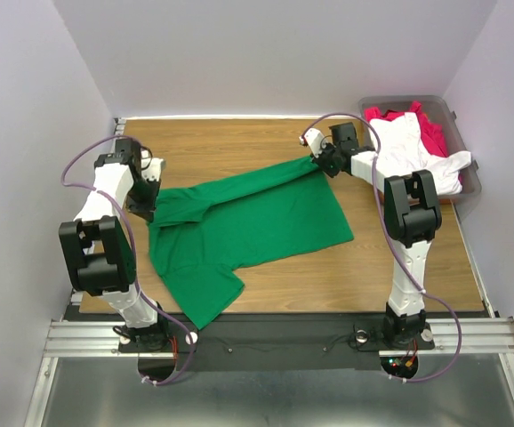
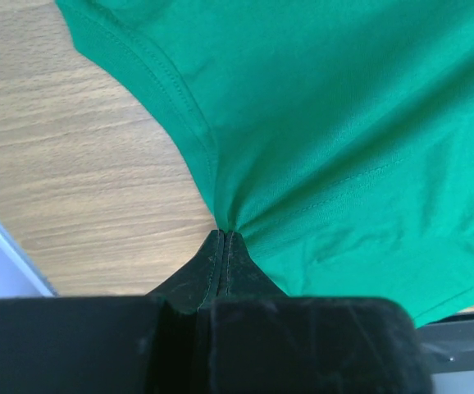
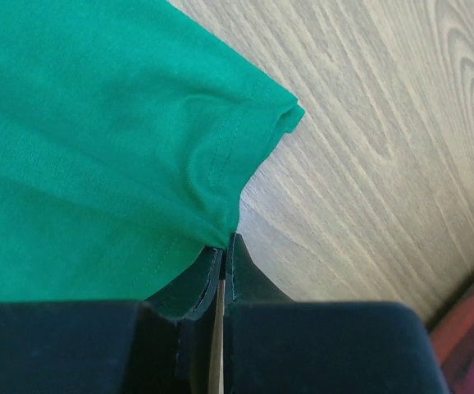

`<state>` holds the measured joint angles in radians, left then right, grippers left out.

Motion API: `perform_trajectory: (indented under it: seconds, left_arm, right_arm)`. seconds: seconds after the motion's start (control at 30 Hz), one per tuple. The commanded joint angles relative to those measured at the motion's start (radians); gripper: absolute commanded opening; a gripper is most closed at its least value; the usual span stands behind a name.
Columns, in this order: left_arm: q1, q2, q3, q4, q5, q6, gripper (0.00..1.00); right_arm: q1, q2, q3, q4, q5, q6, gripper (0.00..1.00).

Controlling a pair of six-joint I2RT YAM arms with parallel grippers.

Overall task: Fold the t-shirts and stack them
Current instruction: Fold the tshirt

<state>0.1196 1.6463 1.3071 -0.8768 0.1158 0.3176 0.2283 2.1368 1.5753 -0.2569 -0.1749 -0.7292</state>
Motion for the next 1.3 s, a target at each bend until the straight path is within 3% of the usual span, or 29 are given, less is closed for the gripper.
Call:
perform_trajectory:
  seconds: [0.0,0.47,0.5,0.57,0.6,0.63,0.7,0.73,0.83,1.0,1.1,1.27]
  left_arm:
    - [0.003,-0.02,0.08,-0.062,-0.03,0.032,0.0]
    - [0.0,-0.023,-0.048,-0.021,-0.038,0.069,0.0]
    - [-0.001,-0.017,-0.051,-0.021,-0.038,0.072,0.04]
    - [-0.001,-0.016,-0.04,-0.036,-0.007,0.089,0.17]
    - [-0.001,-0.017,-0.026,-0.054,0.01,0.098,0.32]
    - [0.0,-0.022,-0.017,-0.062,0.022,0.109,0.39]
    - [0.0,-0.037,0.036,-0.088,0.045,0.127,0.52]
    - [0.0,-0.039,0.059,-0.093,0.047,0.132,0.54]
    - [0.023,-0.026,0.154,-0.105,0.068,0.149,0.56]
    - [0.08,0.065,0.228,-0.038,0.131,0.115,0.52]
    - [0.084,0.124,0.242,0.044,0.145,0.086,0.45]
    - [0.091,0.222,0.265,0.108,0.163,0.054,0.34]
  right_arm:
    - [-0.012,-0.09,0.006,0.019,0.011,-0.015,0.01]
    - [-0.012,-0.135,-0.103,-0.018,-0.015,-0.079,0.01]
    - [-0.012,-0.135,-0.107,-0.021,-0.012,-0.082,0.02]
    - [-0.014,-0.137,-0.107,-0.031,0.0,-0.09,0.21]
    - [-0.014,-0.138,-0.103,-0.036,0.003,-0.09,0.3]
    - [-0.017,-0.147,-0.094,-0.045,0.005,-0.088,0.45]
    - [-0.023,-0.159,-0.071,-0.059,-0.009,-0.075,0.53]
    - [-0.027,-0.169,-0.057,-0.085,-0.02,-0.061,0.6]
    - [-0.035,-0.19,0.012,-0.114,-0.063,-0.026,0.66]
    - [-0.033,-0.088,0.203,-0.176,-0.126,0.075,0.61]
    - [-0.03,0.039,0.371,-0.273,-0.158,0.18,0.45]
    - [0.003,0.155,0.492,-0.295,-0.172,0.253,0.36]
